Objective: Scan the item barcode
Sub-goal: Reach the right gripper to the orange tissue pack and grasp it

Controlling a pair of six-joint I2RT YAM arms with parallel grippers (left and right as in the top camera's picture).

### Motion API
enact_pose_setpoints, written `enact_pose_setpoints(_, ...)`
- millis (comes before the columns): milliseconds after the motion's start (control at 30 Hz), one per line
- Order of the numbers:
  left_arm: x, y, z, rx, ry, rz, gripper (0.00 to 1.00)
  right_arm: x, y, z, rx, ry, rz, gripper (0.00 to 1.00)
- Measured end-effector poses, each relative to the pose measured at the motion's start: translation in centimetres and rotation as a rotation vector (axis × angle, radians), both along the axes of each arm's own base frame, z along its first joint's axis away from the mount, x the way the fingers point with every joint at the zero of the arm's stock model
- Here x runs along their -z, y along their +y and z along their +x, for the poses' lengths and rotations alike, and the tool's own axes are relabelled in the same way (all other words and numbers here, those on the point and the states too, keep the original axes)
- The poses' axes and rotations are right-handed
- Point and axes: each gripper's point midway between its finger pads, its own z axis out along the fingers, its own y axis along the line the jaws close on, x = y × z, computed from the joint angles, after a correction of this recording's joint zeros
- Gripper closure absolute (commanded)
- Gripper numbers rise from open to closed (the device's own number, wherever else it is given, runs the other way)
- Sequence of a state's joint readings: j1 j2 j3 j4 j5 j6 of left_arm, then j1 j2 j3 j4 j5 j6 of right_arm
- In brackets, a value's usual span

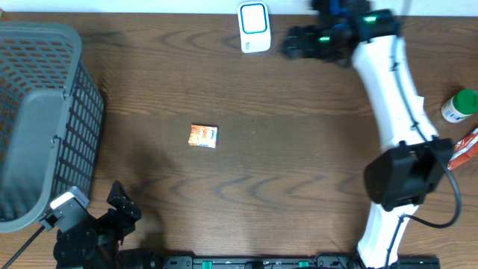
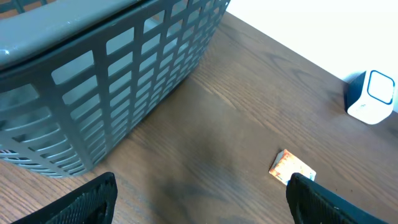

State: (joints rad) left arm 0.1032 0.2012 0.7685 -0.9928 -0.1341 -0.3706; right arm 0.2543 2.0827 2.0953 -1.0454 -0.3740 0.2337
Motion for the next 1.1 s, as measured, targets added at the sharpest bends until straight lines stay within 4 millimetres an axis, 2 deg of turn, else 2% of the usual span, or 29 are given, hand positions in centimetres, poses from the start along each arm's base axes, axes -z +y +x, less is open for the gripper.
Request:
enact_pose_setpoints(67,0.0,0.0,0.0,0.0,0.0,0.0,0.13,1.1,4.0,-2.2,-0.018,0.092,0.033,0.01)
enact_pose_setpoints(167,0.0,0.0,0.0,0.0,0.0,0.0,0.13,3.9,9.3,-5.4,-0.028,0.205,0.008,0.01)
enact_pose_setpoints(333,0.0,0.0,0.0,0.0,0.0,0.0,0.13,7.7,16.7,-11.3,-0.082,0.259,-0.114,0.01)
enact_pose_setpoints(433,0.0,0.0,0.0,0.0,0.0,0.0,0.13,8.5,19.5,-13.8,-0.12,0.236,-0.16,0.01)
enact_pose_setpoints(500,0.0,0.0,0.0,0.0,0.0,0.0,0.13,8.7,20.3,-14.7,-0.122,0.209,-0.194,0.01)
enact_pose_setpoints(633,0.0,0.0,0.0,0.0,0.0,0.0,0.13,9.8,19.7,-13.9,-0.082,0.189,-0.242,0.01)
enact_pose_setpoints(900,0.0,0.0,0.0,0.0,0.0,0.0,0.12,15.4,17.5,-12.0,-0.014,0.251,-0.338,0.01)
enact_pose_setpoints(1100,0.0,0.0,0.0,0.0,0.0,0.0,0.13,15.5,18.3,-11.3,-0.005,0.227,-0.307,0.01)
